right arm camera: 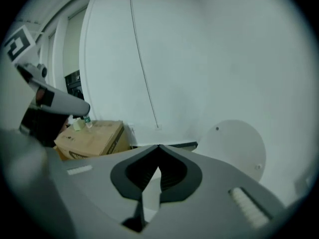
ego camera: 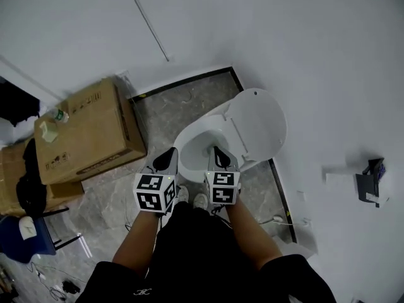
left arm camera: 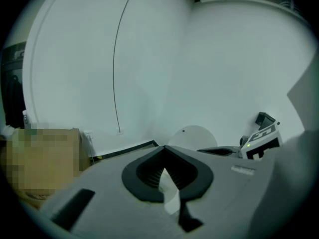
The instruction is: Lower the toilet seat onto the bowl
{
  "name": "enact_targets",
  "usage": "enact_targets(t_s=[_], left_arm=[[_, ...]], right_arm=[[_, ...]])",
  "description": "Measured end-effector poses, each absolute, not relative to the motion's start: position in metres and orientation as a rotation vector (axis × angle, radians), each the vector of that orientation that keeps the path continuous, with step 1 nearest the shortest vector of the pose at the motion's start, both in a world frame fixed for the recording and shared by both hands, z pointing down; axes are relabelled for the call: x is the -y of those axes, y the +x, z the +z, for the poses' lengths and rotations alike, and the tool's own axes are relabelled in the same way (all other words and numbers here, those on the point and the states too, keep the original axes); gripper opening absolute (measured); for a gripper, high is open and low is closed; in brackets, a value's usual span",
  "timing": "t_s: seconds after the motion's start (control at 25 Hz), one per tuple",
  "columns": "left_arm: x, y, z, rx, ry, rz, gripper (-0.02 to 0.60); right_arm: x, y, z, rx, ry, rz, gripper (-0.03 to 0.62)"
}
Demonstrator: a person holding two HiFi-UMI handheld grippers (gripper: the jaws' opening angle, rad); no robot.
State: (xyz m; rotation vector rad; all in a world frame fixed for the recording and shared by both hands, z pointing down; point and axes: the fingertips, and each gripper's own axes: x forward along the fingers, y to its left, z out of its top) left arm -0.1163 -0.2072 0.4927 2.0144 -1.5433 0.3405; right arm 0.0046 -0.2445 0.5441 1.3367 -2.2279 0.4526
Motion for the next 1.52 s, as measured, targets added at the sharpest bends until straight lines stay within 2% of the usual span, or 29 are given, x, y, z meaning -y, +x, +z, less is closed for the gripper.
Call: enact_targets(t_s=[0.44, 0.64, 1.08, 1.52], left_arm=[[0.229, -0.089, 0.384, 1.629, 2.183, 0.256, 0.008], [0.237, -0.087, 0.344, 1.650, 2.255, 0.247, 0.008], [0.250, -0.069, 0.293, 1.670, 2.374, 0.247, 0.008], [0.263, -0.049, 0.292, 1.679, 2.366, 0.264, 0.008]], right_arm=[[0.249, -0.002, 0.342, 2.542, 1.486, 0.127, 0.006], [0.249, -0.004, 0.293, 2.599, 1.529, 0.098, 0.006], [0.262, 0.025, 0.263, 2.612, 1.615, 0.099, 0.005], [0.268, 0.044, 0.269, 2.617, 1.593, 0.113, 0.006]])
